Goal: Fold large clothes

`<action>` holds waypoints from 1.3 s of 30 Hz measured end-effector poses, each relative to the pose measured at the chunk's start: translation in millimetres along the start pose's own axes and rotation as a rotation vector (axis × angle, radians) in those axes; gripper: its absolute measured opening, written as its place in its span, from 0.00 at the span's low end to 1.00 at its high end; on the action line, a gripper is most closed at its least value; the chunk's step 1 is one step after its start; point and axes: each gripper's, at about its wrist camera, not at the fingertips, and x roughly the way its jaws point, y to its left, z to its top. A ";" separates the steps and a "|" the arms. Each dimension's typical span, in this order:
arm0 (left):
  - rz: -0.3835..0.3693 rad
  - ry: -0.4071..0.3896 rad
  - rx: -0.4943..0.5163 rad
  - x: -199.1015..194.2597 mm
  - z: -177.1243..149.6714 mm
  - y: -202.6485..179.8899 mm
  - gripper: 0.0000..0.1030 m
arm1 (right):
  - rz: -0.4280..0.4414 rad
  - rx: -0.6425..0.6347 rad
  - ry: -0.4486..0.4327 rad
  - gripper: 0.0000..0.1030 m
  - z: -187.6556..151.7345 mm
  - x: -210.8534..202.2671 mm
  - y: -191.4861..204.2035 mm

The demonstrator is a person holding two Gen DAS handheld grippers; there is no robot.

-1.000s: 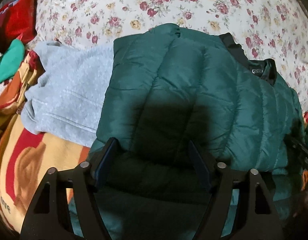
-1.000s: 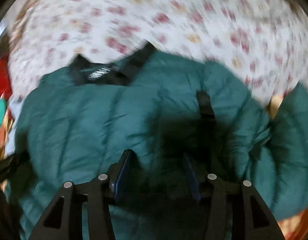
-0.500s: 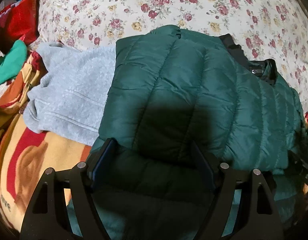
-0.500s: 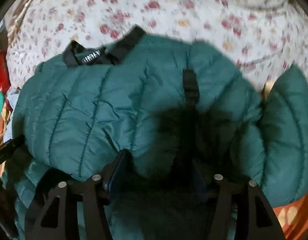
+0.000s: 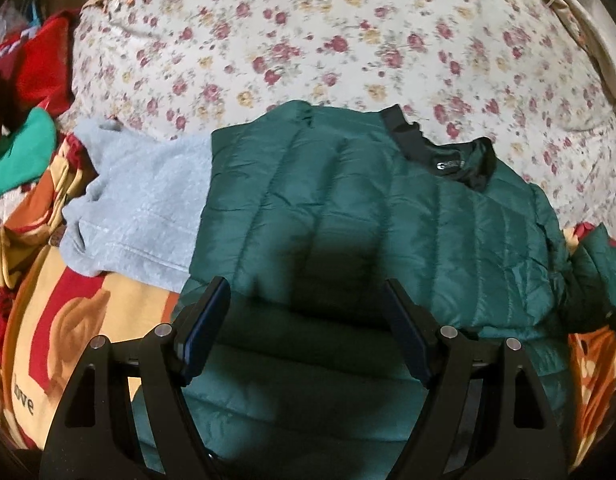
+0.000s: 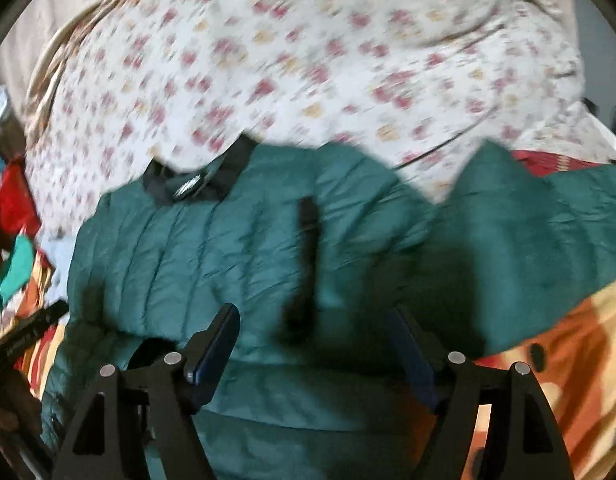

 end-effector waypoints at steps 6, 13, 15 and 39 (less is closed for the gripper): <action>-0.022 0.008 0.008 1.5 2.3 -14.2 0.76 | -0.127 0.074 -0.041 0.72 10.1 -22.0 -57.0; -0.018 0.023 0.026 6.9 -2.9 -17.0 0.76 | -0.278 0.208 -0.067 0.74 11.9 -29.8 -136.4; -0.018 0.036 0.014 10.5 -3.5 -13.4 0.76 | -0.337 0.264 -0.076 0.75 15.2 -29.3 -164.6; 0.000 0.074 0.021 27.8 -10.9 -12.3 0.76 | -0.361 0.201 -0.159 0.18 49.1 -18.2 -224.0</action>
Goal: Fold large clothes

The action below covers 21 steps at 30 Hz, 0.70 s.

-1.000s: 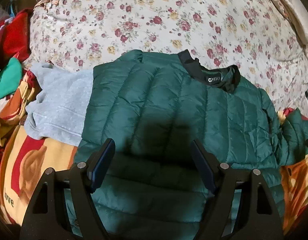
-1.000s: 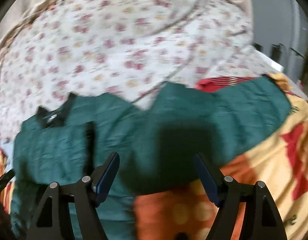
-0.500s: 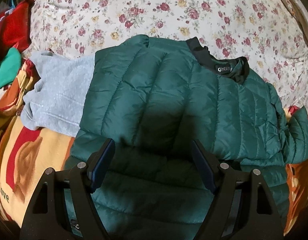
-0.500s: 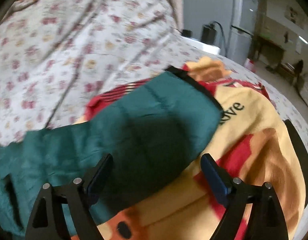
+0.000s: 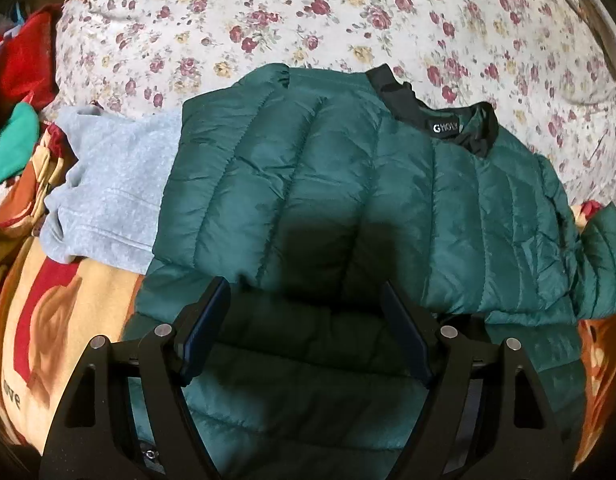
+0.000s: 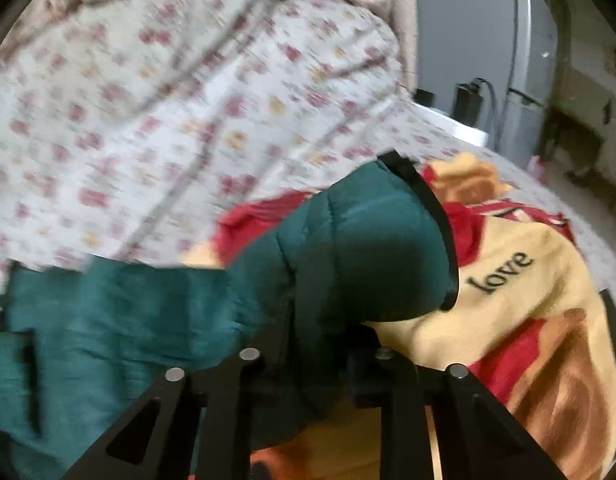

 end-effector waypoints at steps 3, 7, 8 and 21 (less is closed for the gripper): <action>-0.003 -0.013 -0.011 -4.7 -0.5 2.2 0.76 | 0.130 0.040 -0.025 0.16 2.5 -19.9 4.8; -0.018 -0.013 -0.023 -8.6 -1.9 3.6 0.76 | 0.251 0.049 -0.045 0.14 7.1 -42.4 23.4; -0.017 -0.016 -0.022 -9.9 -2.1 3.6 0.76 | 0.276 0.042 -0.047 0.14 7.8 -48.0 30.5; -0.009 -0.063 -0.082 -27.6 11.6 31.9 0.76 | 0.567 -0.181 -0.018 0.14 -2.4 -100.9 179.9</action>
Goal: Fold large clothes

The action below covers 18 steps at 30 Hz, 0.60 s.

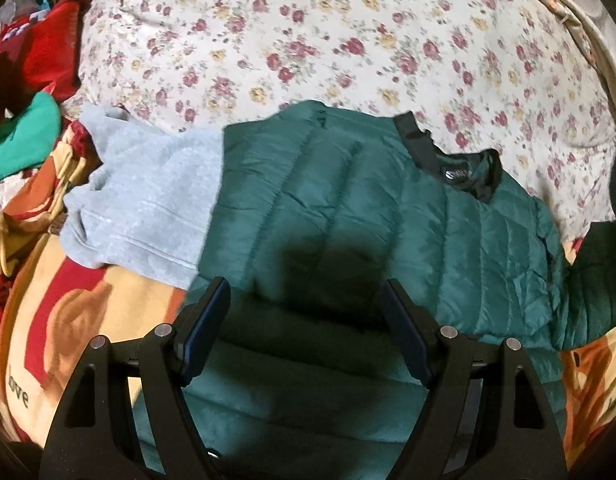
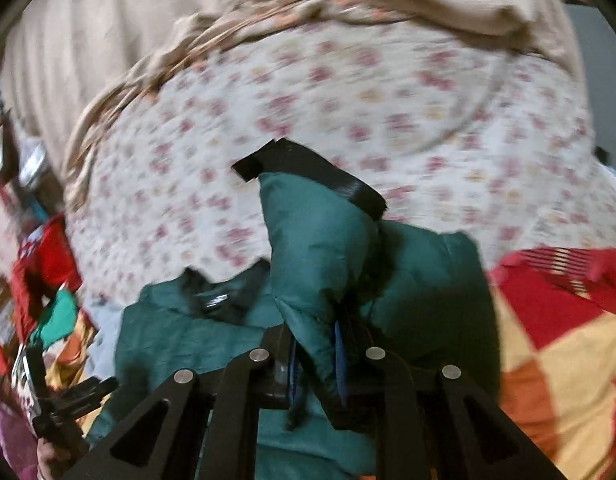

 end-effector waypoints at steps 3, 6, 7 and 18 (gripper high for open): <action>0.013 -0.005 -0.020 0.5 2.4 13.3 0.76 | 0.062 -0.039 0.045 0.14 -5.7 31.2 37.4; 0.024 -0.002 -0.044 3.7 3.5 27.7 0.76 | 0.127 -0.082 0.107 0.14 -19.5 64.0 75.8; 0.027 0.001 -0.056 5.7 3.7 33.6 0.76 | 0.153 -0.101 0.135 0.14 -26.7 77.7 92.1; -0.027 0.026 -0.163 22.1 1.8 65.1 0.76 | 0.250 -0.155 0.342 0.32 -105.6 182.9 175.0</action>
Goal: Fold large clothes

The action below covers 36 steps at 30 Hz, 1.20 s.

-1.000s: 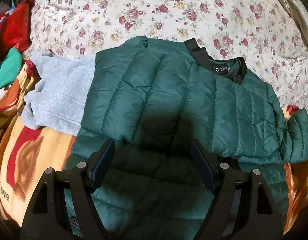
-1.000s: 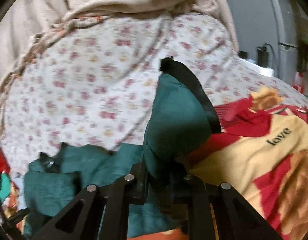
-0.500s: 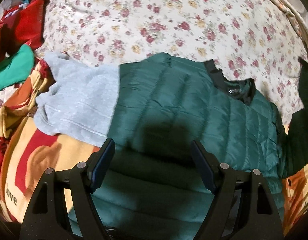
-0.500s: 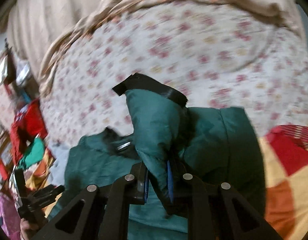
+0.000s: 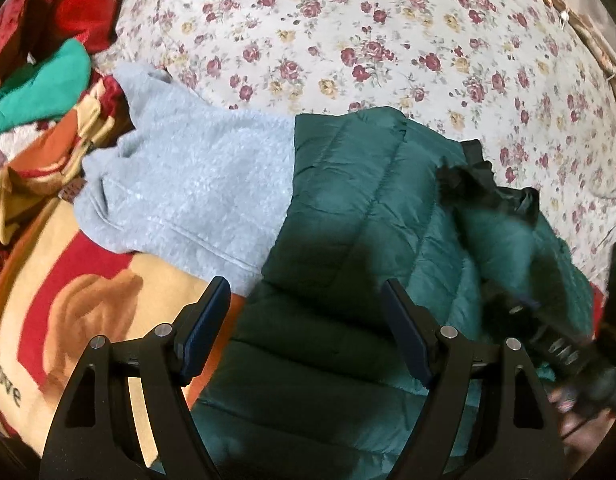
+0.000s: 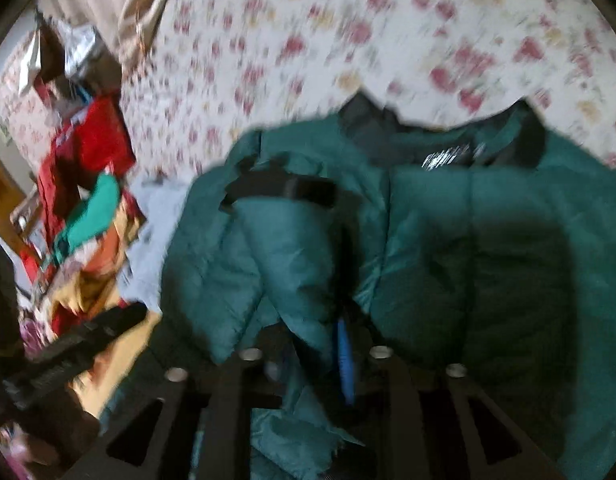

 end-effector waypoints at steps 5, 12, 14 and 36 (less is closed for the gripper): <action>-0.070 0.008 -0.023 -2.6 1.9 -4.4 0.76 | 0.047 -0.058 -0.033 0.69 -7.5 -33.8 14.0; -0.149 -0.006 -0.039 -8.9 8.2 -34.6 0.82 | -0.047 0.008 -0.198 0.73 -27.5 -121.6 -18.5; -0.131 -0.014 -0.016 -5.4 8.8 -46.3 0.82 | -0.096 0.048 -0.232 0.74 -32.4 -141.5 -37.5; 0.064 -0.022 0.030 28.2 38.0 -27.2 0.08 | -0.279 0.194 -0.148 0.74 -26.4 -104.4 -125.4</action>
